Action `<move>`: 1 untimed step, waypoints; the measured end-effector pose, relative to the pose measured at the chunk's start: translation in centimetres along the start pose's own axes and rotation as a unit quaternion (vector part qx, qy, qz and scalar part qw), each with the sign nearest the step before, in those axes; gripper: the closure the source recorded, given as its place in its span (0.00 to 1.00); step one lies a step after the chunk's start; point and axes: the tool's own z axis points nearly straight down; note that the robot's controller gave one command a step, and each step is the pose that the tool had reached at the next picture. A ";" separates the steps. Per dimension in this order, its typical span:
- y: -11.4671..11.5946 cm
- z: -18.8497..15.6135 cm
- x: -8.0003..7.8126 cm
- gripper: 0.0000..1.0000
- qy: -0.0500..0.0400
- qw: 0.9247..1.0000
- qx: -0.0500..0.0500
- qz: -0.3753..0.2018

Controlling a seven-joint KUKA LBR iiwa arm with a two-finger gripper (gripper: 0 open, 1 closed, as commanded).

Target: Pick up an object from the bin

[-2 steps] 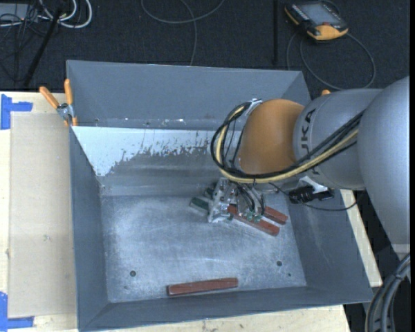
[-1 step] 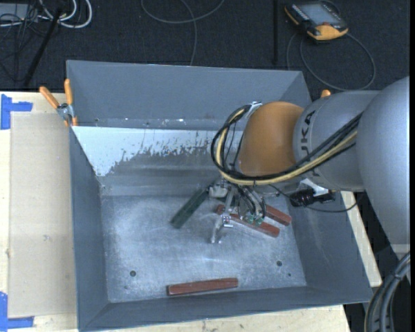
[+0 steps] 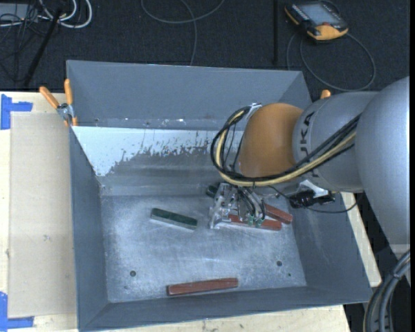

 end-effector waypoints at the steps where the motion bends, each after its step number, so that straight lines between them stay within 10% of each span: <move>1: -0.1 0.1 0.1 0.00 0.001 1.000 0.001 0.000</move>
Offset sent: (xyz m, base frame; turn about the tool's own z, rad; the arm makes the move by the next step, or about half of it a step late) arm 0.0000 0.0000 0.0000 0.0000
